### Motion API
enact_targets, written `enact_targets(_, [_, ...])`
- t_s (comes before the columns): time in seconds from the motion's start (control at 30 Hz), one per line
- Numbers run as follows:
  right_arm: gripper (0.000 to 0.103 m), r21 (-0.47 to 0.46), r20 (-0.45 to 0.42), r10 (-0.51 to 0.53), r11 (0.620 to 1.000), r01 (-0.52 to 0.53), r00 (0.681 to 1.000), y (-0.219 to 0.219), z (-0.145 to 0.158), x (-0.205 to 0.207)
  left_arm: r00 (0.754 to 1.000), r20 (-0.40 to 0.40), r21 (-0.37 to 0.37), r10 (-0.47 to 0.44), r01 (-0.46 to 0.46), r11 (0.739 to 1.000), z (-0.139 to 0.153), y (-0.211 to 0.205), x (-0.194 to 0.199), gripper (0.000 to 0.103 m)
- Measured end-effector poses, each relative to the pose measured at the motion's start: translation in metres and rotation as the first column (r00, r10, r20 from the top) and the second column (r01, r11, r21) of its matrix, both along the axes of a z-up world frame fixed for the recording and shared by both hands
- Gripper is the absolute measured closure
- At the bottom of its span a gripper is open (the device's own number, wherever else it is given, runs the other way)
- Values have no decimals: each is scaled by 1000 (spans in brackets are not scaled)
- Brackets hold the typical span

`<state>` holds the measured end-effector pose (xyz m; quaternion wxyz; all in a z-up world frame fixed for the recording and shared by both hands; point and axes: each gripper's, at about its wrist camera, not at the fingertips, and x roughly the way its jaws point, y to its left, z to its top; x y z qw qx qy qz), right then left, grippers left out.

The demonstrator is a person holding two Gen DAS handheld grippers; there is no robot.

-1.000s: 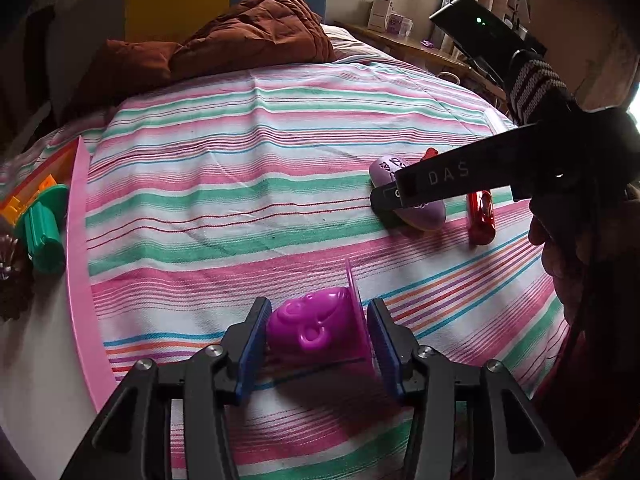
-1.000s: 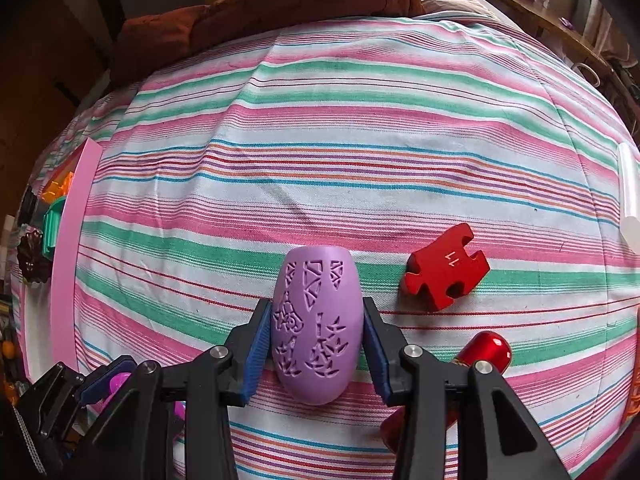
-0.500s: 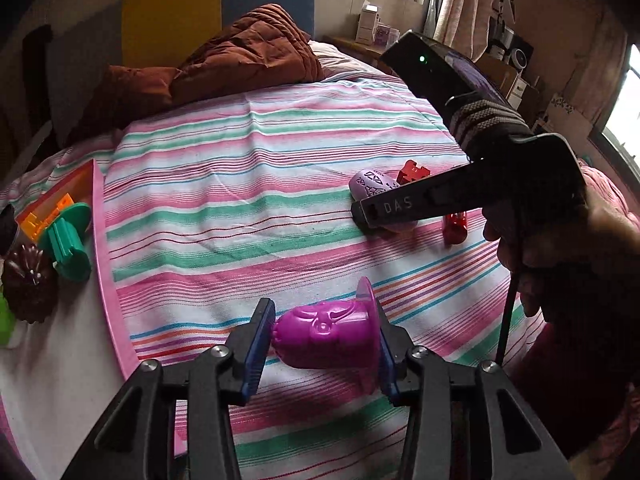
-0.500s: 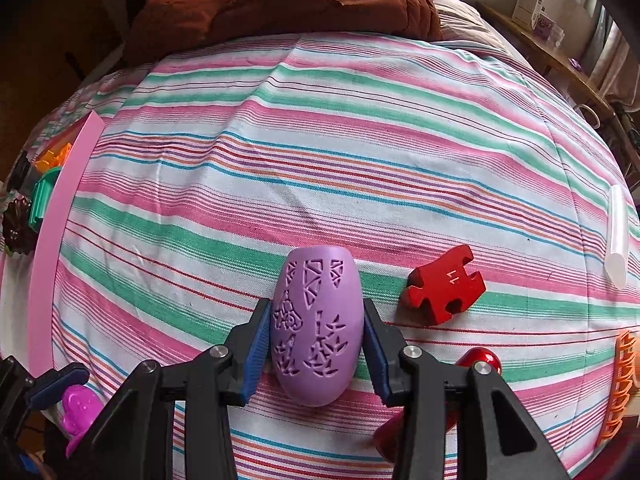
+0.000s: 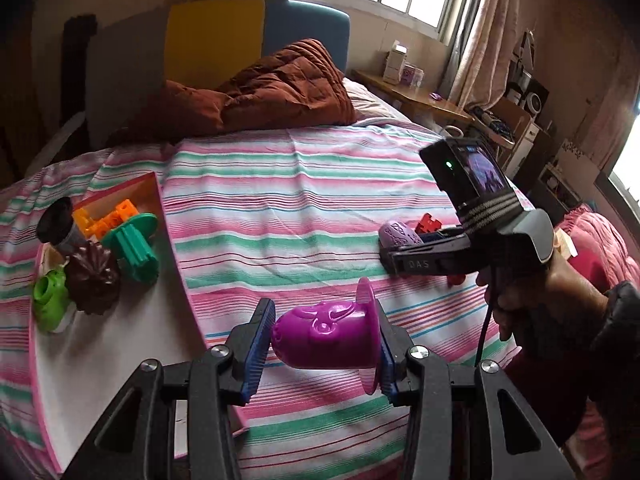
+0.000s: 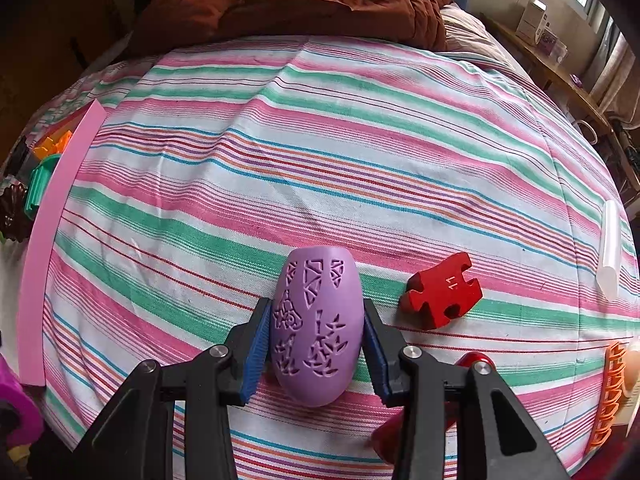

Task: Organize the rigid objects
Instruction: 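Carry the magenta cup into the white tray and open the left gripper while the right holds the egg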

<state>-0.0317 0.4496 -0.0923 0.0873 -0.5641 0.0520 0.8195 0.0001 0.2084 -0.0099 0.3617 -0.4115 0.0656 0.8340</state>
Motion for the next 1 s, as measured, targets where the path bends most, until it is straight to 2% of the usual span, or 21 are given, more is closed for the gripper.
enact_targets(0.17, [60,9,0,3,1000,-3,1000,-9,-4,-8,989,16,-2,149,-149,989,2,-59,-26,57])
enact_targets(0.3, [60,17,0,6,1000,-6,1000,-9,-4,-7,958,37,-45,284,-282,958,-11,-108,-52,57])
enact_targets(0.4, [60,23,0,8,1000,-8,1000,-9,-3,-7,936,49,-86,348,-343,935,-24,-134,-66,57])
enact_targets(0.67, [60,26,0,8,1000,-8,1000,-7,-2,-8,912,62,-158,405,-392,906,-51,-152,-91,57])
enact_targets(0.83, [60,27,0,8,1000,-8,1000,-10,-4,-8,906,53,-192,420,-403,895,-61,-154,-100,57])
enact_targets(1.0, [60,26,0,7,1000,-7,1000,-10,-4,-8,910,31,-202,413,-399,895,-64,-152,-106,56])
